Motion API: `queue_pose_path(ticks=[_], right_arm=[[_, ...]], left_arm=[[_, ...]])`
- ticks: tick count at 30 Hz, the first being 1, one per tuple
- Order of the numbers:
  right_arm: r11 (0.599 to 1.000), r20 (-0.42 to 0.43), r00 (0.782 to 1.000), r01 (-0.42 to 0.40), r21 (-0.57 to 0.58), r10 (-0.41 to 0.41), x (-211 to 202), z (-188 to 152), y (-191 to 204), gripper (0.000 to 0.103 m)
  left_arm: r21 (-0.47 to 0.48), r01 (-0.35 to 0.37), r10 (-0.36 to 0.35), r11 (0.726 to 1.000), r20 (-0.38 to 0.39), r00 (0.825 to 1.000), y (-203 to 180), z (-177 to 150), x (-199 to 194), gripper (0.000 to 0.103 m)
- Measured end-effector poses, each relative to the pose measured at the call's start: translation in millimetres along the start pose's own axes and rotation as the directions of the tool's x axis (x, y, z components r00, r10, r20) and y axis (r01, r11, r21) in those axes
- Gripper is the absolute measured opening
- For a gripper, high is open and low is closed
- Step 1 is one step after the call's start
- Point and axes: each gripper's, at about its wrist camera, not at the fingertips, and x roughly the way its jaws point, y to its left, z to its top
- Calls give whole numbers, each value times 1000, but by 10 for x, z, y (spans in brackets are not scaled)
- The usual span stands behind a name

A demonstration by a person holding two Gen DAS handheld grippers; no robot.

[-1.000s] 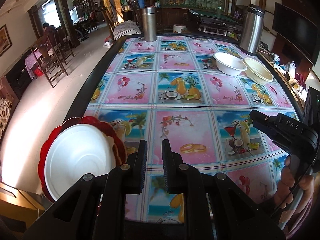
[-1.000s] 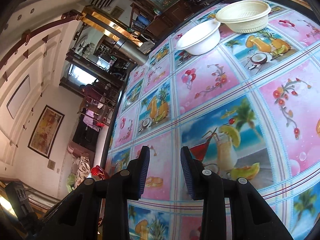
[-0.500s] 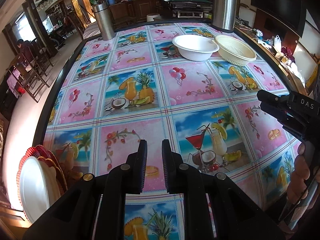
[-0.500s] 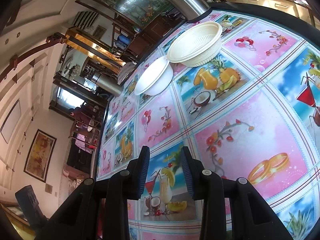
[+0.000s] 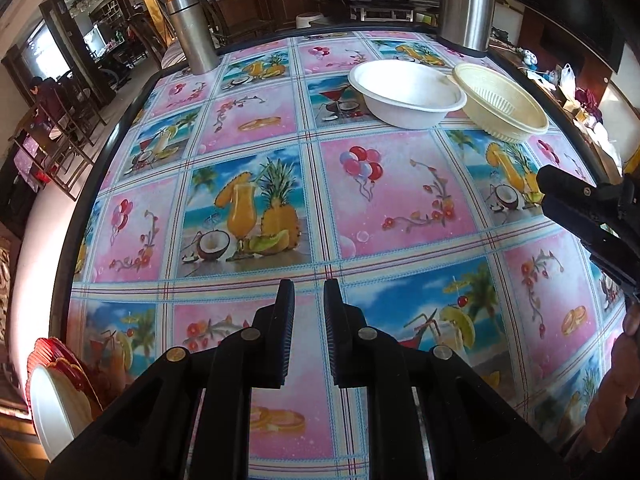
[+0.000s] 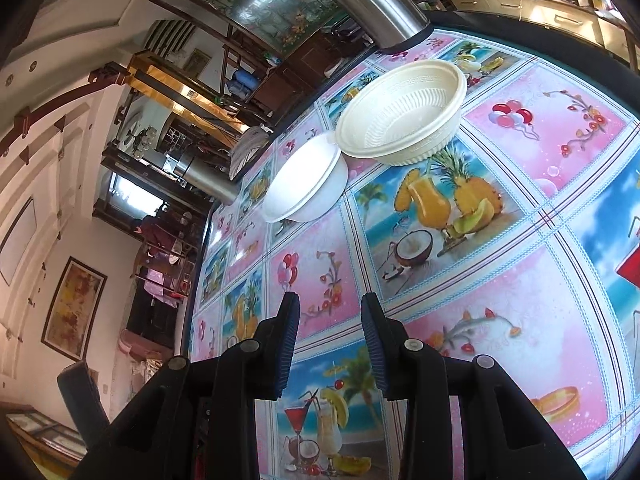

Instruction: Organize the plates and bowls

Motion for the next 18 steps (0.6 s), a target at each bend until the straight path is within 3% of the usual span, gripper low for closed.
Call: queue_pose_path(ticks=[8,13,18], right_arm=[[998,27,999,-49,46,48,219,312,226,35],[988,128,988,-105,112,90,270,605,361,35],[990,203,977,-89,113,65,347,735,316,40]], left_arm=[[-82,12,-11,997,13,1000,73,458,161,12],[-198,45,-39,979,33,999,175,835,287,12],[-301,79,-72,950,33,997,277,1106,532,12]])
